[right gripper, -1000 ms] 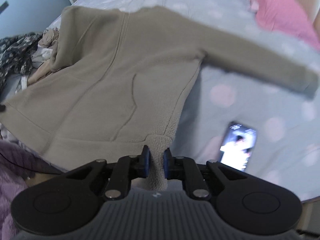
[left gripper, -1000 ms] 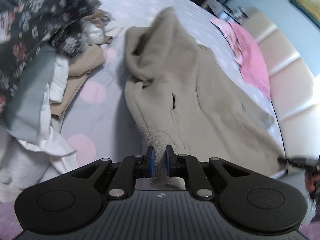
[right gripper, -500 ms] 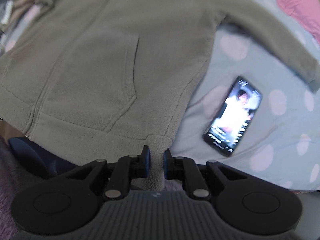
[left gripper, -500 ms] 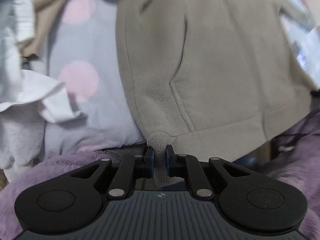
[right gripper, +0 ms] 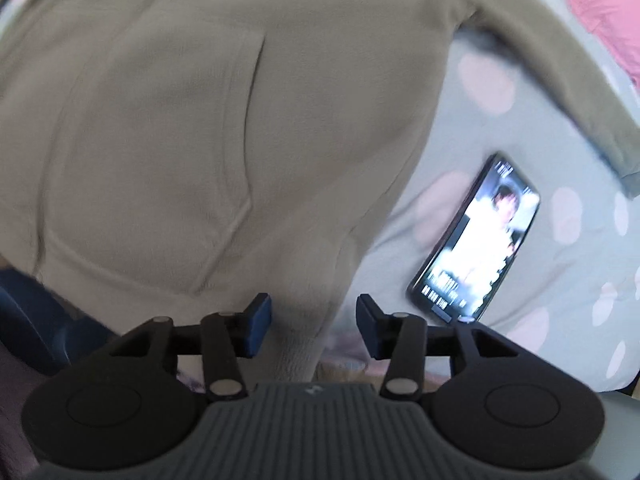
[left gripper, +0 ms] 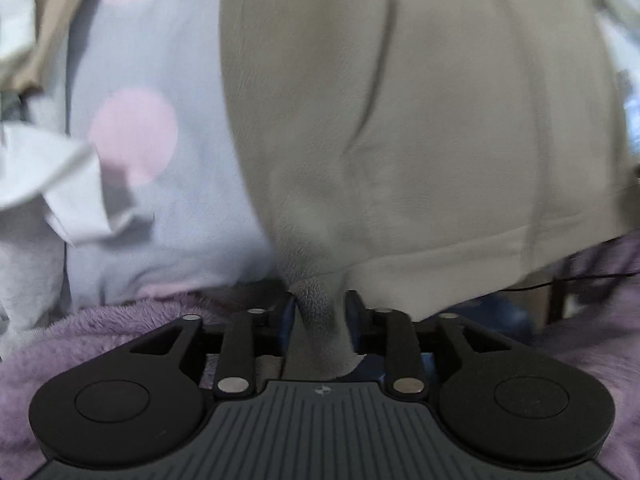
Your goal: Fold clothes
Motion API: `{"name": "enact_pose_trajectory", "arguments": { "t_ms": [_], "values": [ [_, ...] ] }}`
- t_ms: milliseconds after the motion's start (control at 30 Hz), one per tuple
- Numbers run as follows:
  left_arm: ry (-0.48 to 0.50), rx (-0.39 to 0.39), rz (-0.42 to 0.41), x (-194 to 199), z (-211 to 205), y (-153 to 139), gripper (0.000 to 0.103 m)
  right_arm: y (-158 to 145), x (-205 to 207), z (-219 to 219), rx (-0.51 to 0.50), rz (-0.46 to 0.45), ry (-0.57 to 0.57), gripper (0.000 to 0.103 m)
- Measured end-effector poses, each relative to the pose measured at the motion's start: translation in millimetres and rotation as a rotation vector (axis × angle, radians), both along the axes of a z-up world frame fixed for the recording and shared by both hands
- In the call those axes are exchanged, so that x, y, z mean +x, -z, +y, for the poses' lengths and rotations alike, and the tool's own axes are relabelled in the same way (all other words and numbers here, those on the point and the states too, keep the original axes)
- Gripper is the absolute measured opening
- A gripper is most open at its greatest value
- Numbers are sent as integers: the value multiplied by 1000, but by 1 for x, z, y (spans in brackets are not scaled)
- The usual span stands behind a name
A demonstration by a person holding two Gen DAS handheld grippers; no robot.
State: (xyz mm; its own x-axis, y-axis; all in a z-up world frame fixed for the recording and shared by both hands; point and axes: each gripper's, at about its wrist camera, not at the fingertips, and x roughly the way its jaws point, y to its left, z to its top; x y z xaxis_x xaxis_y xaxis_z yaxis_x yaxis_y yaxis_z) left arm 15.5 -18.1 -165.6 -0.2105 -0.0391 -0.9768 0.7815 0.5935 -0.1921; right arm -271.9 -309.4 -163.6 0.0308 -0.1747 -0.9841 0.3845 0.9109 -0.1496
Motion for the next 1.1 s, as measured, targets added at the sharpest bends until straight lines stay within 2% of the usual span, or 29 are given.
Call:
{"name": "enact_pose_trajectory", "arguments": {
  "t_ms": [67, 233, 333, 433, 533, 633, 833, 967, 1100],
  "values": [
    [-18, -86, -35, 9, -3, -25, 44, -15, 7, -2, -34, -66, 10, 52],
    [-74, -277, -200, 46, -25, -76, 46, -44, 36, -11, -51, -247, 66, 52],
    [-136, -338, -301, 71, -43, -95, 46, -51, 57, -15, -52, -338, 106, 52],
    [-155, -379, -413, 101, -60, -104, 46, -48, 72, -22, -51, -402, 151, 52],
    [-127, -392, -535, 118, -91, -101, 46, -36, 84, -32, -61, -430, 182, 52],
    [-122, -394, -598, 137, -106, -86, 47, -16, 90, -42, -15, -447, 214, 52],
    [-120, -362, -630, 163, -129, -47, 47, 19, 88, -49, 61, -458, 259, 52],
    [-158, -328, -648, 183, -136, -35, 47, 32, 93, -45, 73, -441, 251, 52],
    [-148, -318, -654, 191, -150, -24, 43, 43, 100, -41, 79, -419, 232, 58]
  ]
}}
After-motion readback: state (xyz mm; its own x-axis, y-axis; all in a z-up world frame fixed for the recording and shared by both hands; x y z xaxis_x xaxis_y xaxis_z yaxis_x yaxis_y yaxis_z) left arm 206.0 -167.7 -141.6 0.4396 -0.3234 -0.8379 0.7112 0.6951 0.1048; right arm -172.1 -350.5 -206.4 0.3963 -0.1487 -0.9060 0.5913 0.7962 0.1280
